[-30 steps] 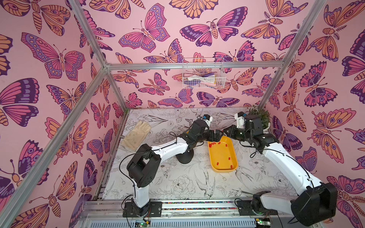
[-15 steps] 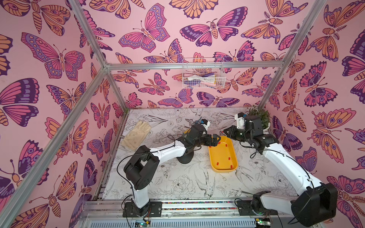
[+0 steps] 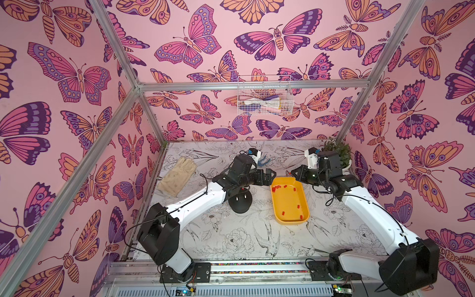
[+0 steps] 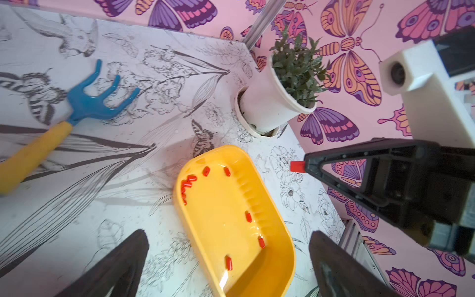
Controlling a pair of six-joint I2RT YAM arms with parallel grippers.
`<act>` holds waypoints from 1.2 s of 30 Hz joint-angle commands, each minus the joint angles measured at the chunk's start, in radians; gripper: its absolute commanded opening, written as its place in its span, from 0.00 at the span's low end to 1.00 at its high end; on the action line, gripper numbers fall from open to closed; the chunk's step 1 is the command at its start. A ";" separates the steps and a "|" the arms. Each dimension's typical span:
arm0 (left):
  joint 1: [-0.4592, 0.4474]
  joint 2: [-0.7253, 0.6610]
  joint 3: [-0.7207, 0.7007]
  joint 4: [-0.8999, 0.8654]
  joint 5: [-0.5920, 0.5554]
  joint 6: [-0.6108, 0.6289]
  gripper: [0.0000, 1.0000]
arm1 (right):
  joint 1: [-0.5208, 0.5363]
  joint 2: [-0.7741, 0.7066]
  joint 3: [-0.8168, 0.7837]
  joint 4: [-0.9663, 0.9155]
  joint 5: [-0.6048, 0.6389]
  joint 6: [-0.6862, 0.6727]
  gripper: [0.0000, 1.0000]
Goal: Cover the protruding screws with screw protection sleeves
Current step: Pick up the screw protection sleeve from the storage box, then attach the screw protection sleeve to the screw.
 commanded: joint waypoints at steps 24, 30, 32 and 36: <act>0.307 -0.412 -0.234 -0.435 -0.075 0.029 1.00 | 0.411 0.259 0.385 -0.312 0.248 -0.167 0.10; 0.307 -0.394 -0.263 -0.419 -0.117 0.023 1.00 | 0.445 0.337 0.428 -0.313 0.243 -0.152 0.09; 0.307 -0.383 -0.263 -0.418 -0.115 0.023 1.00 | 0.454 0.378 0.446 -0.324 0.241 -0.151 0.09; 0.308 -0.371 -0.270 -0.406 -0.112 0.023 1.00 | 0.481 0.420 0.475 -0.338 0.254 -0.150 0.09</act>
